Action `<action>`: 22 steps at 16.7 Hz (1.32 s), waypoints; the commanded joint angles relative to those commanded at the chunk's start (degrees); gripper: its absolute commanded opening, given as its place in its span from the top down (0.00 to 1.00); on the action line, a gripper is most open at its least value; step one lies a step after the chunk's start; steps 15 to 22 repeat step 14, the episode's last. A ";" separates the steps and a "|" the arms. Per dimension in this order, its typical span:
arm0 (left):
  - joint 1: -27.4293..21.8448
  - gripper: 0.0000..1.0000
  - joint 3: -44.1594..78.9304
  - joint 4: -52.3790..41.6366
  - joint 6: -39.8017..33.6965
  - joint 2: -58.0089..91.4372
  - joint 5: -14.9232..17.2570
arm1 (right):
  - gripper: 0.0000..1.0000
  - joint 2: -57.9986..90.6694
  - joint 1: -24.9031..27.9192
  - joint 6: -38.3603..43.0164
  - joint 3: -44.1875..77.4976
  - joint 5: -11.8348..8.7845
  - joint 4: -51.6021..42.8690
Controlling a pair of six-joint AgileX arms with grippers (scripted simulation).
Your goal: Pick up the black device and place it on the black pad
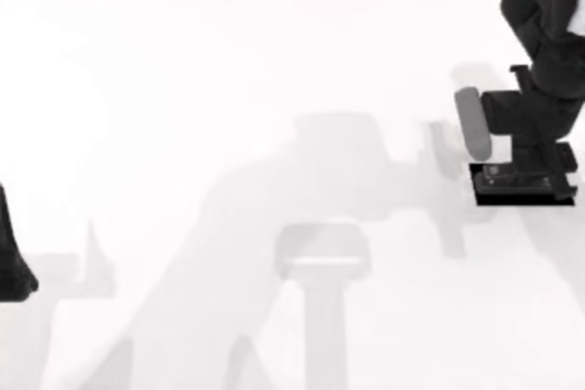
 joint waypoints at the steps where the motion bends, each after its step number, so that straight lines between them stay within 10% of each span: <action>1: 0.00 0.00 0.00 0.00 0.00 0.00 0.00 | 0.55 0.00 0.00 0.00 0.00 0.00 0.00; 8: 0.00 0.00 0.00 0.00 0.00 0.00 0.00 | 0.02 0.00 0.00 0.00 0.00 0.00 0.00; 22: 0.00 0.00 0.00 0.00 0.00 0.00 0.00 | 0.00 0.00 0.00 0.00 0.00 0.00 0.00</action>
